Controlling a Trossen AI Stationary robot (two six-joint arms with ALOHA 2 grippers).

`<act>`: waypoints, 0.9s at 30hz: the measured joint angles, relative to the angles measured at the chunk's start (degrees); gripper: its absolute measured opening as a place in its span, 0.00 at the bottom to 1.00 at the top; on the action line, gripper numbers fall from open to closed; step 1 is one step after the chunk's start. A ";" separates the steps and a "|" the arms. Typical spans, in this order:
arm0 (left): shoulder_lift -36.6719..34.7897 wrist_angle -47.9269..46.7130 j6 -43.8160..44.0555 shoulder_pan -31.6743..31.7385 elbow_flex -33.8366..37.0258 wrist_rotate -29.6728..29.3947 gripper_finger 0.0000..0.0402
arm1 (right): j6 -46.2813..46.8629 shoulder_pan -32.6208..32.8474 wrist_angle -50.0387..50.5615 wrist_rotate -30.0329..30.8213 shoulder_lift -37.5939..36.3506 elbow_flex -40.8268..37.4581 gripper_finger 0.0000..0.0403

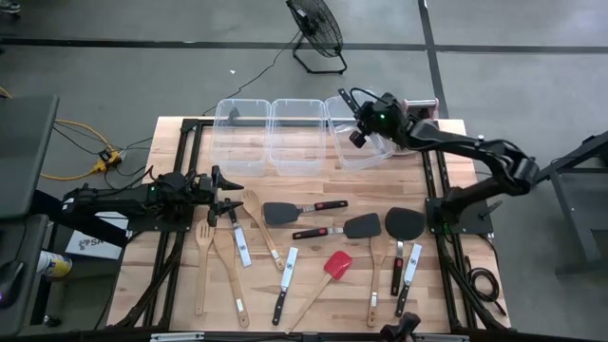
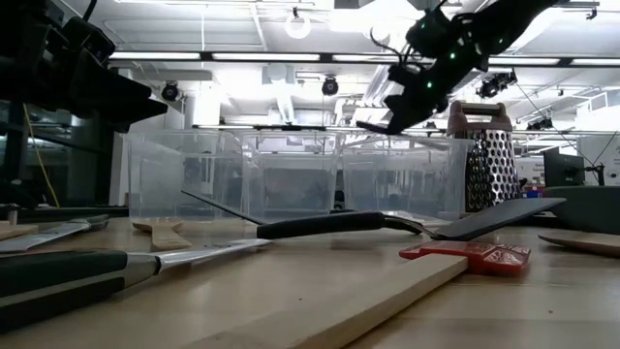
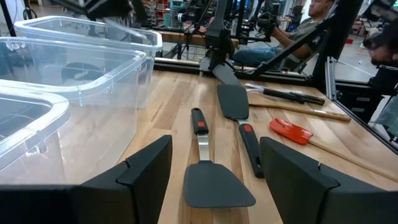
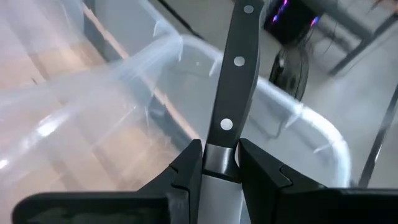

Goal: Pick & Place Kitchen Items
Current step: Put the black knife into the right bin

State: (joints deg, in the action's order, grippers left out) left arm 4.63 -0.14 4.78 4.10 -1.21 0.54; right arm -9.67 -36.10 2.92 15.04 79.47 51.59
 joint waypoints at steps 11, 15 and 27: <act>0.00 0.01 0.00 0.01 0.00 0.01 0.60 | 8.31 1.31 7.42 -0.50 1.70 0.00 0.19; 0.01 0.02 -0.02 0.00 0.00 0.00 0.60 | 11.30 1.54 7.52 -1.96 2.05 0.01 0.19; 0.01 0.01 -0.02 0.01 0.00 0.00 0.60 | 22.49 1.60 7.58 -2.17 3.33 0.02 0.19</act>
State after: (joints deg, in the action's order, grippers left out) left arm 4.64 -0.13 4.75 4.11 -1.21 0.54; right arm 12.82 -34.50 10.50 12.87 82.80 51.62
